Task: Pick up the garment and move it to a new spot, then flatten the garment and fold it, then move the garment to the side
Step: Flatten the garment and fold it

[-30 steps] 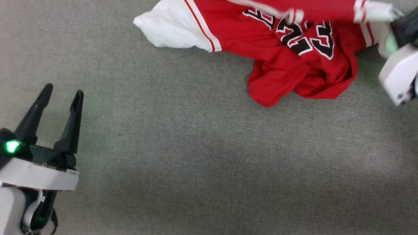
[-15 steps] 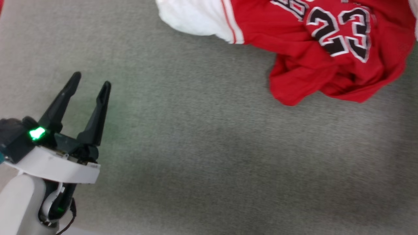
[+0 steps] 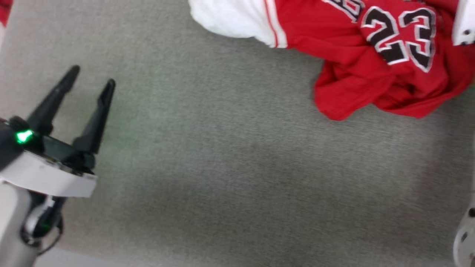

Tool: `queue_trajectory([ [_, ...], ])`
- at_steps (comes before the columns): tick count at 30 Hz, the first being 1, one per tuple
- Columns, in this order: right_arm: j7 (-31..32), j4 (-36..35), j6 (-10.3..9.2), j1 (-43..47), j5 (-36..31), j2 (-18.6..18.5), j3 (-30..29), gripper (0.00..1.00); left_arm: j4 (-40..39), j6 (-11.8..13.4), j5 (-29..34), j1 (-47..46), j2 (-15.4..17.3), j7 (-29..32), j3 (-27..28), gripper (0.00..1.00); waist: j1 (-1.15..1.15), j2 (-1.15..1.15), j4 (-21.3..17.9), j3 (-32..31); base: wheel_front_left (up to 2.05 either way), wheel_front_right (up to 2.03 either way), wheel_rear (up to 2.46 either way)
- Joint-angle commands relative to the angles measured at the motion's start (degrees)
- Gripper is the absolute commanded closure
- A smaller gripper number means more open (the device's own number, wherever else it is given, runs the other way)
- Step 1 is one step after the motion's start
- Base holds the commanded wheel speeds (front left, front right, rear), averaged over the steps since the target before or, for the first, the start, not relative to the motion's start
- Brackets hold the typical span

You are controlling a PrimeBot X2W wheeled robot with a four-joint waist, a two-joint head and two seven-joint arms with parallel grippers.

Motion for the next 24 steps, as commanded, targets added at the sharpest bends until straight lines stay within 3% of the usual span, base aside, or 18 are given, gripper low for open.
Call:
queue_trajectory([
  [1, -2.1, -0.4, -0.06, 1.9, 2.1, 0.8, 1.1, 0.0, -0.4, -0.1, -0.3, -0.7, 1.4, 0.0, -0.3, 0.0, 0.0, 0.0, -3.6, -3.0, 0.0, 0.0, 0.0],
  [7, -7.9, -7.3, -0.06, 11.6, 13.9, 2.8, 6.2, 0.0, -0.9, -0.1, -2.2, -3.6, 9.6, 0.3, -6.1, 0.0, 0.0, 0.0, -8.3, -6.7, 0.0, 0.0, 0.0],
  [13, -9.2, -21.8, -0.06, 27.7, 24.1, 4.7, 11.4, 0.0, -3.1, -0.1, -4.9, -10.8, 16.7, 6.1, -15.0, 0.0, 0.0, 0.0, -13.9, -9.9, 0.0, 0.0, 0.0],
  [17, -8.5, -30.9, -0.06, 38.6, 29.8, 5.1, 12.6, 0.0, -5.3, -0.1, -9.0, -18.2, 17.4, 13.3, -22.6, 0.0, 0.0, 0.0, -16.7, -11.0, 0.0, 0.0, 0.0],
  [24, -9.0, -41.3, -0.05, 52.1, 34.9, 5.2, 12.5, 0.0, -5.7, 0.0, -17.8, -34.5, 14.3, 30.8, -38.3, 0.0, 0.0, 0.0, -20.5, -10.0, 0.0, 0.0, 0.0],
])
